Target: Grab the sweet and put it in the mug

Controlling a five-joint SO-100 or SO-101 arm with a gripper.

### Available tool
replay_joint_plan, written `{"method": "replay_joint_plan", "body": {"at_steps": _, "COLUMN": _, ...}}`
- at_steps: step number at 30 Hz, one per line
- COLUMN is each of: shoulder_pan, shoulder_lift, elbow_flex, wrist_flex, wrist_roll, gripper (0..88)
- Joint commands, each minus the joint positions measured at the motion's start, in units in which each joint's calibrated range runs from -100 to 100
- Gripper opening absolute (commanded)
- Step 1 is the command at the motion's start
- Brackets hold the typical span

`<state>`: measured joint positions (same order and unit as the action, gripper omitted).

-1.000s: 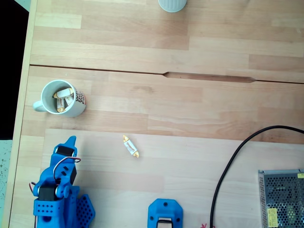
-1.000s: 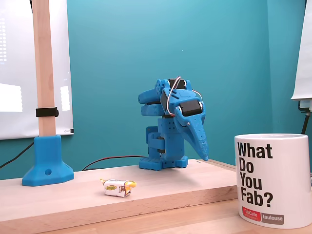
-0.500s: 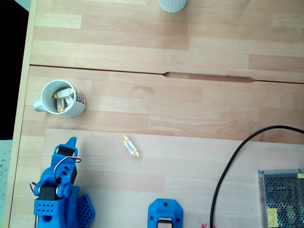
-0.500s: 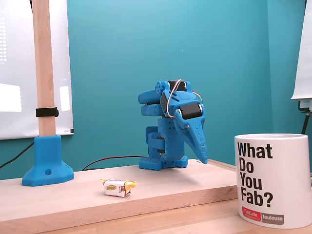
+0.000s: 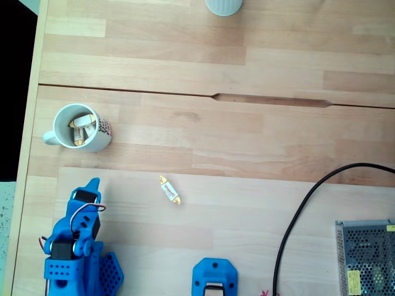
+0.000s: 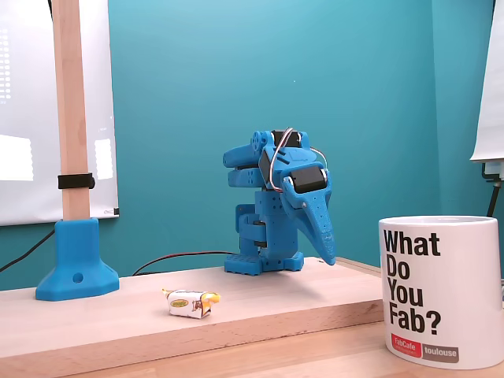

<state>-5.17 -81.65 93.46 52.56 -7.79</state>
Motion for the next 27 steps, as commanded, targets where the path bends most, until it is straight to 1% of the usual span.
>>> {"method": "replay_joint_plan", "body": {"at_steps": 1, "shoulder_pan": 0.38, "shoulder_lift": -0.02, "elbow_flex": -0.50, "wrist_flex": -0.55, "wrist_roll": 0.00, "gripper": 3.6}}
{"method": "replay_joint_plan", "body": {"at_steps": 21, "shoulder_pan": 0.38, "shoulder_lift": -0.02, "elbow_flex": -0.77, "wrist_flex": -0.55, "wrist_roll": 0.00, "gripper": 3.6}}
{"method": "replay_joint_plan", "body": {"at_steps": 27, "shoulder_pan": 0.59, "shoulder_lift": 0.07, "elbow_flex": -8.98, "wrist_flex": -0.14, "wrist_roll": 0.00, "gripper": 3.7}}
